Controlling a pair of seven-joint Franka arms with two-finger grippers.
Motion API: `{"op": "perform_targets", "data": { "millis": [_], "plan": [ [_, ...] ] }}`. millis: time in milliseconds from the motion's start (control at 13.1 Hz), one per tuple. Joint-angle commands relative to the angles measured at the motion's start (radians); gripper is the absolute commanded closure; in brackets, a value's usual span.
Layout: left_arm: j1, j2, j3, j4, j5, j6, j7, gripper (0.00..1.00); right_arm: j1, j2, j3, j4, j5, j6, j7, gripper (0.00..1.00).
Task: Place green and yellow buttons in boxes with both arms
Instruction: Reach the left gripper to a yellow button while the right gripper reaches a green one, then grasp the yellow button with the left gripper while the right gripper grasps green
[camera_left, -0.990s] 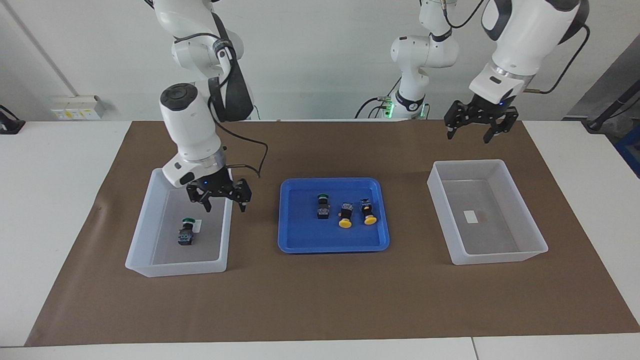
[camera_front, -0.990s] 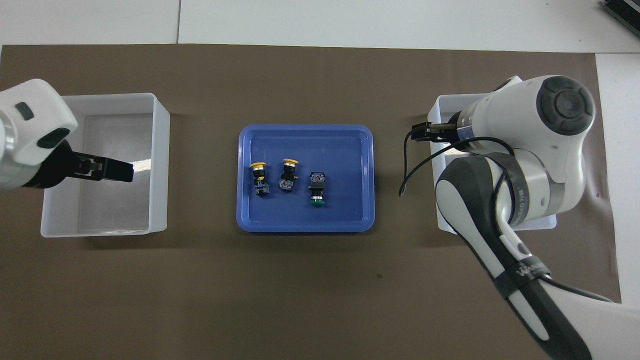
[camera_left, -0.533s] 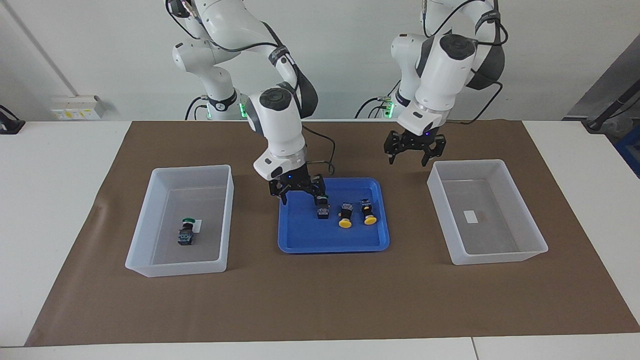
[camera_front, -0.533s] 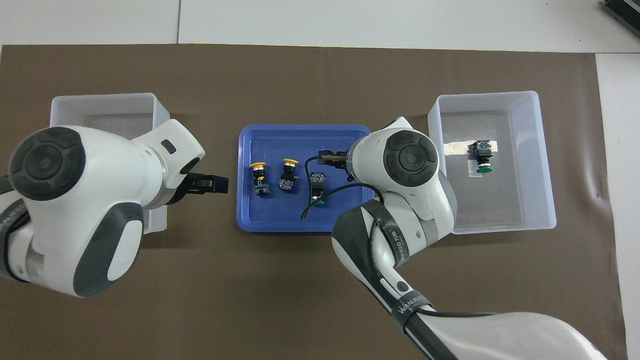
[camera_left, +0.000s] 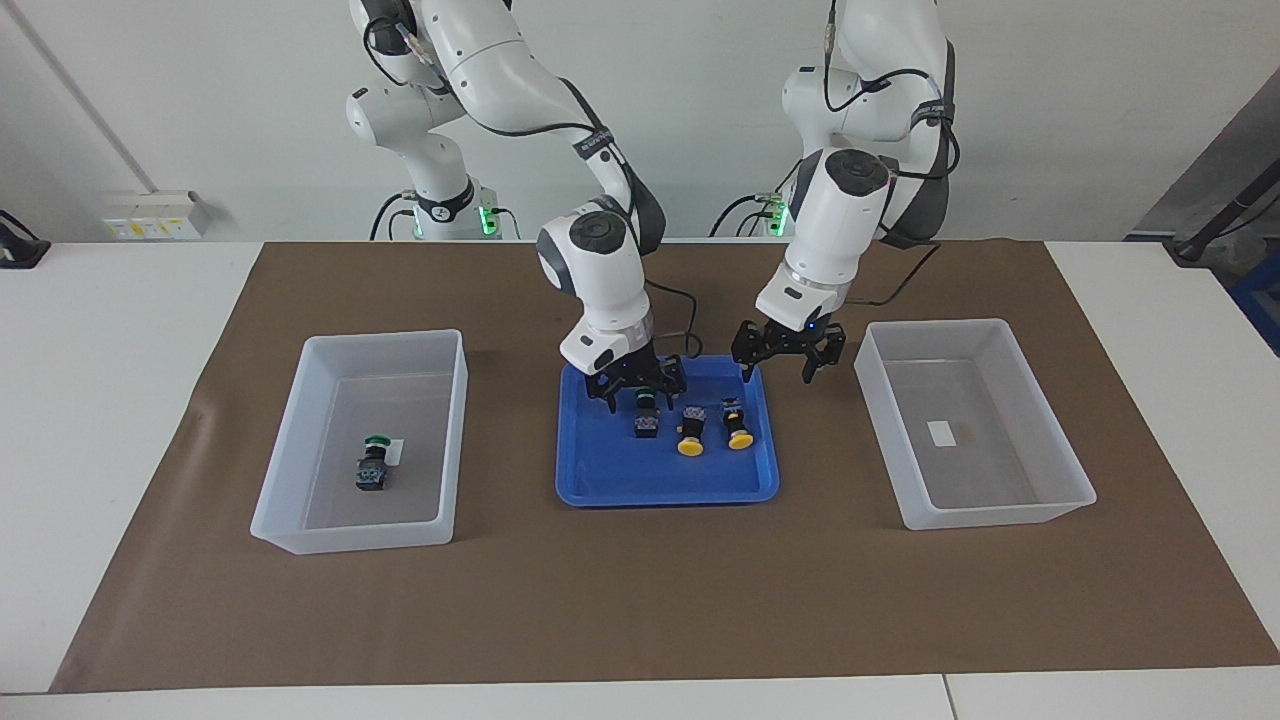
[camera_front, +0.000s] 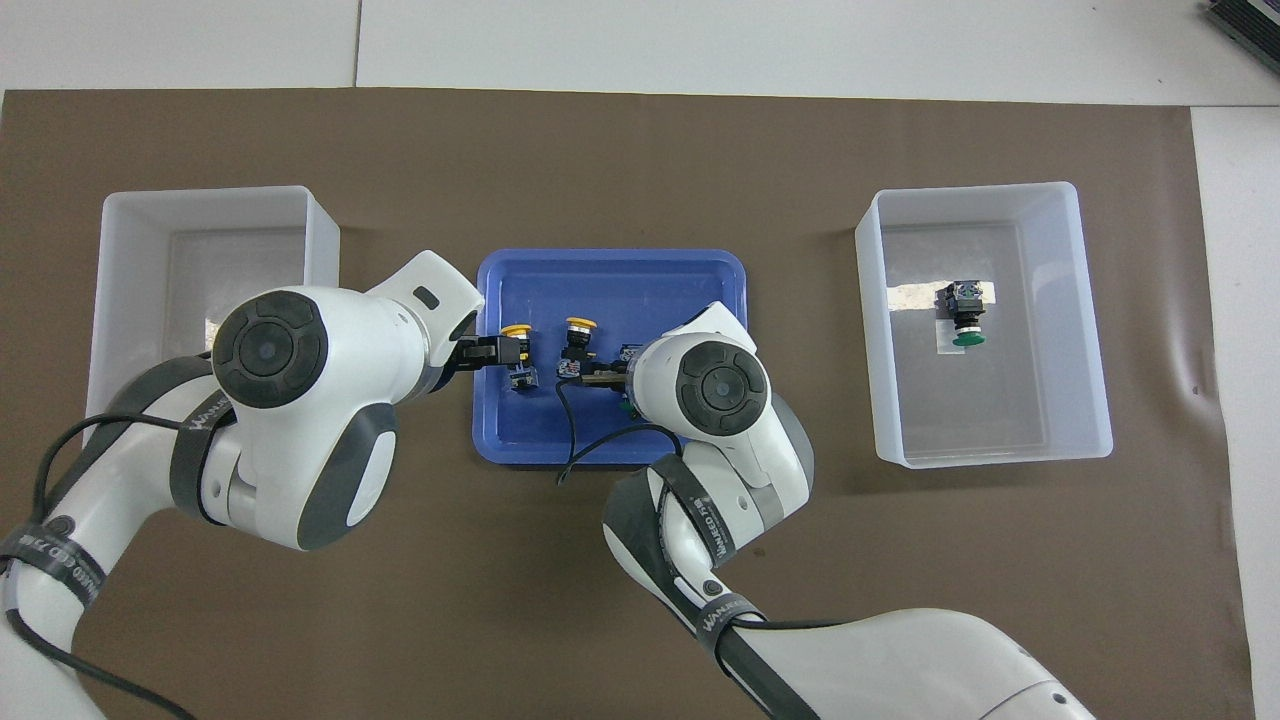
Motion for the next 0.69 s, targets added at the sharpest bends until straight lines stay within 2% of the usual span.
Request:
{"op": "perform_targets", "data": {
  "millis": [0, 76, 152, 228, 305, 381, 457, 609],
  "plan": [
    [-0.051, 0.080, 0.012, -0.016, -0.014, 0.104, -0.067, 0.00, -0.002, -0.011, 0.006, -0.021, 0.017, 0.017, -0.042, 0.34],
    [-0.054, 0.103, 0.012, -0.016, -0.014, 0.115, -0.081, 0.00, -0.002, -0.012, 0.006, -0.029, 0.018, 0.014, -0.041, 0.89],
    [-0.062, 0.121, 0.012, -0.016, -0.014, 0.119, -0.103, 0.00, -0.002, -0.012, 0.006, -0.027, 0.018, 0.005, -0.030, 1.00],
    [-0.082, 0.135, 0.013, -0.016, -0.014, 0.125, -0.132, 0.06, -0.002, -0.012, 0.006, -0.026, 0.018, -0.002, -0.027, 1.00],
    [-0.084, 0.144, 0.013, -0.016, -0.014, 0.131, -0.168, 0.22, -0.006, -0.014, 0.005, -0.021, 0.018, -0.003, -0.028, 1.00],
    [-0.084, 0.146, 0.013, -0.016, -0.014, 0.129, -0.201, 0.55, -0.016, -0.024, 0.005, -0.013, 0.018, -0.015, -0.028, 1.00],
    [-0.084, 0.146, 0.013, -0.014, -0.014, 0.129, -0.213, 0.75, -0.026, -0.047, -0.007, 0.006, 0.018, -0.079, -0.028, 1.00],
    [-0.084, 0.146, 0.013, -0.011, -0.014, 0.123, -0.210, 1.00, -0.089, -0.145, -0.009, 0.030, 0.014, -0.204, -0.033, 1.00]
  ]
}}
